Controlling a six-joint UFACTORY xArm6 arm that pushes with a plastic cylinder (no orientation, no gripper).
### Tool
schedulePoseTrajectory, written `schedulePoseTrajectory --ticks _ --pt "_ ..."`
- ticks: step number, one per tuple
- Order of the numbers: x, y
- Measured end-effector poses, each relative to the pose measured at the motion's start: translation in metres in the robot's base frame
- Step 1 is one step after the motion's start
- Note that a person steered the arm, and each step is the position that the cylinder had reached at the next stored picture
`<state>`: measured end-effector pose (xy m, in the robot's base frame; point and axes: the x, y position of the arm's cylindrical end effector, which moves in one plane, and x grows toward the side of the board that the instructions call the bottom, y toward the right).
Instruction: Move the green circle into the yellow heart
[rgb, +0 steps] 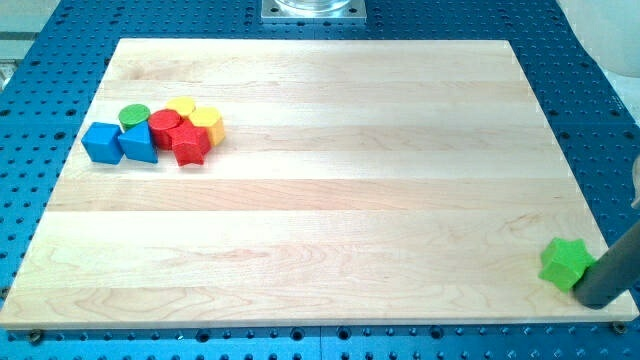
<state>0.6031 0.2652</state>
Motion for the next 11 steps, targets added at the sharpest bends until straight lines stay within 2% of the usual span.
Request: schedulePoseTrajectory --ticks 1,2,3,4,6,7,8,9,11 --pt "-0.011 -0.001" --pt "-0.018 -0.029" --pt "-0.001 -0.071" --pt "-0.009 -0.169" --pt "-0.091 -0.445" --pt "-0.118 -0.57" --pt "-0.16 -0.564" --pt "-0.223 -0.556" --pt "-0.227 -0.492"
